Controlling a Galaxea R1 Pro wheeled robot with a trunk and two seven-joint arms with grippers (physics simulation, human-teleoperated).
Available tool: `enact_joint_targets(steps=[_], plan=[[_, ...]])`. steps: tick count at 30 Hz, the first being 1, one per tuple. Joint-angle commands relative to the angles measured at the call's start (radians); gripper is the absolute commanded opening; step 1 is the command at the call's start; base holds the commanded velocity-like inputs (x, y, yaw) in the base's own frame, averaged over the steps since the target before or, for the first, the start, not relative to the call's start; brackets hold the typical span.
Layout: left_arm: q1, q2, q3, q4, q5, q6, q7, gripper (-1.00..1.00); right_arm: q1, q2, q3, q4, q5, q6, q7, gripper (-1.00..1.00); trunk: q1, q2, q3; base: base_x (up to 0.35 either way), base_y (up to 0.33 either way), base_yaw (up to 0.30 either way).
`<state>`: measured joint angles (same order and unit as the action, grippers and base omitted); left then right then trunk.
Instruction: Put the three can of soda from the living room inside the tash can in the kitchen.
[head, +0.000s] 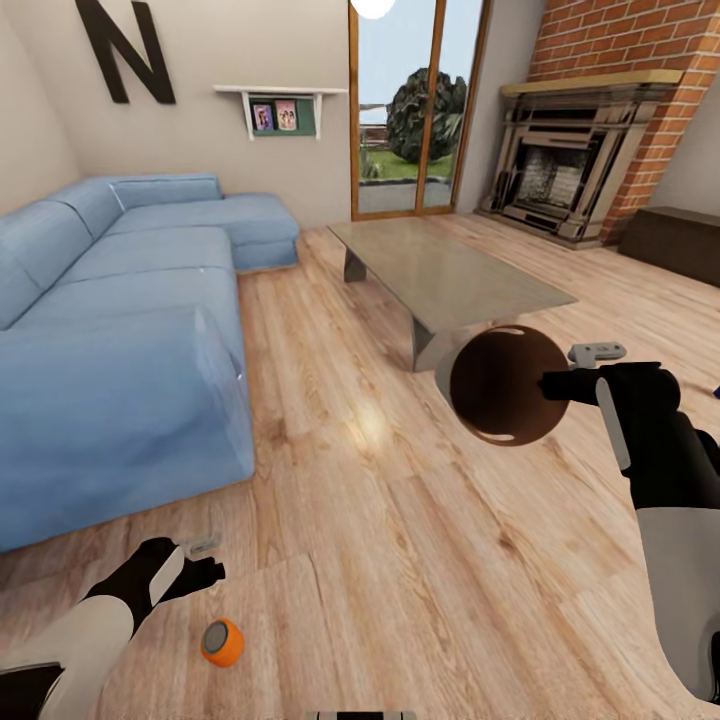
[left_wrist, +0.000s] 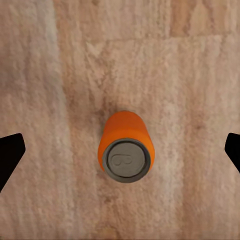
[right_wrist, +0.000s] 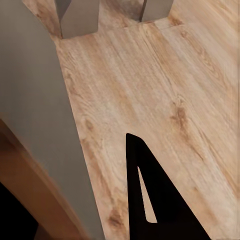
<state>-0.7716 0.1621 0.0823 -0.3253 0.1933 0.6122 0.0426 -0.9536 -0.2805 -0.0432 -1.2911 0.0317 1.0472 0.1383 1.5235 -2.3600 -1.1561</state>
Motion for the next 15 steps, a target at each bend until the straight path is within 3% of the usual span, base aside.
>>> enact_joint_targets(steps=[1,15], plan=[[0.000,0.000,0.000,0.000,0.000,0.000,0.000,1.00,-0.001,0.000,0.000,-0.001,-0.013,0.000,0.007,-1.00,0.000,0.000,-0.001,-0.003,0.002,0.000],[0.000,-0.008,0.000,0.000,0.000,0.000,0.000,1.00,0.002,0.002,0.001,-0.001,-0.013,0.000,0.007,-1.00,0.054,-0.098,-0.067,0.000,0.000,0.000]])
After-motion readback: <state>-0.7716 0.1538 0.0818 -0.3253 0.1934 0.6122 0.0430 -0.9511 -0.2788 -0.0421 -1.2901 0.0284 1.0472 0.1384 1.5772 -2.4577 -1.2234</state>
